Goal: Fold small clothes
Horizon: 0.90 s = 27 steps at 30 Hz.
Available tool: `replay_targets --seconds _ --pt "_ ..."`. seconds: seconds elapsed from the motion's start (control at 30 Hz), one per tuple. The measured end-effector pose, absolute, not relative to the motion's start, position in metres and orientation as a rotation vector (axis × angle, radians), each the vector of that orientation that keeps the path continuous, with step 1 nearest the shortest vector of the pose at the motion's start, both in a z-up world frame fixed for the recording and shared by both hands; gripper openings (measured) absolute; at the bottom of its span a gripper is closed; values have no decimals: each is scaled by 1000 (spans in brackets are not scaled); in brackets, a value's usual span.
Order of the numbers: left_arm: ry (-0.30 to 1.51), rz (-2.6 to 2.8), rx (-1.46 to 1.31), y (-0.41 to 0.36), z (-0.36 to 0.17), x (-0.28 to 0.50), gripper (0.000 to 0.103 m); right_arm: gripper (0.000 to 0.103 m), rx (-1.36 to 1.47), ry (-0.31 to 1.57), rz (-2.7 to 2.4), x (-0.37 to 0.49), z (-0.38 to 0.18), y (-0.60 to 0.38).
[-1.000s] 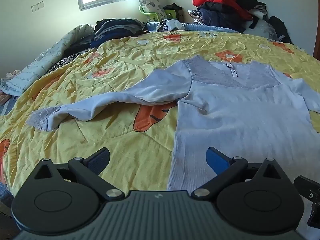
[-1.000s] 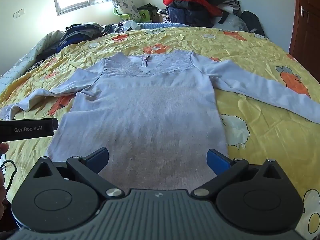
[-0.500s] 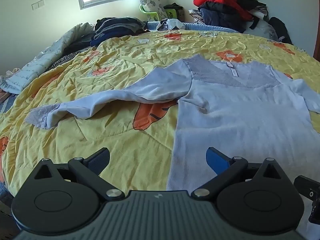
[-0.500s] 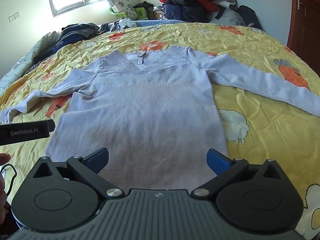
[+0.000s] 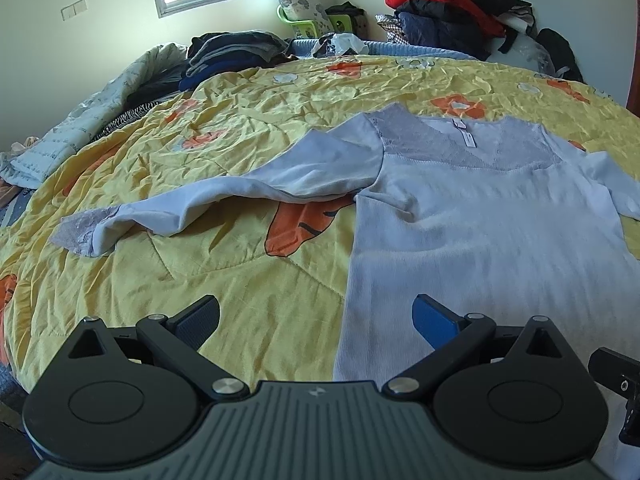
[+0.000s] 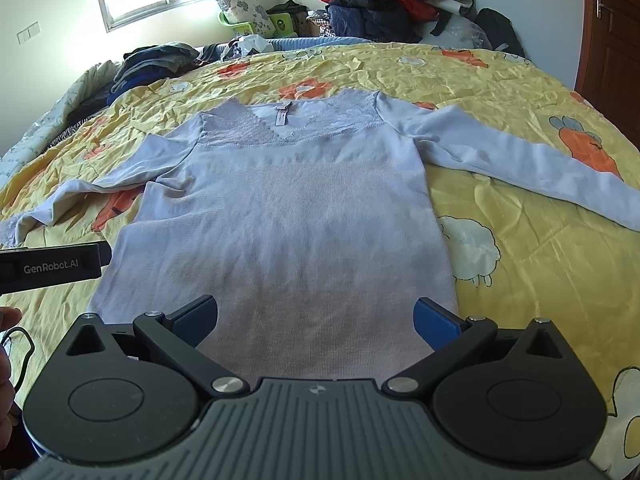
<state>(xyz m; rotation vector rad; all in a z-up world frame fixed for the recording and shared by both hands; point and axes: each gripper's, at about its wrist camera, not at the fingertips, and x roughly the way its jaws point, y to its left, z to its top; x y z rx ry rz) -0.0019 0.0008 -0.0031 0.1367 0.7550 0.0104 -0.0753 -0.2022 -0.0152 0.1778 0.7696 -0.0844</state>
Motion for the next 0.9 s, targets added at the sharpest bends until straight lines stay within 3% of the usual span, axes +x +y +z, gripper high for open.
replay_targets --seconds 0.9 --pt "764 11 142 -1 -7 -2 103 103 192 765 -79 -75 -17 -203"
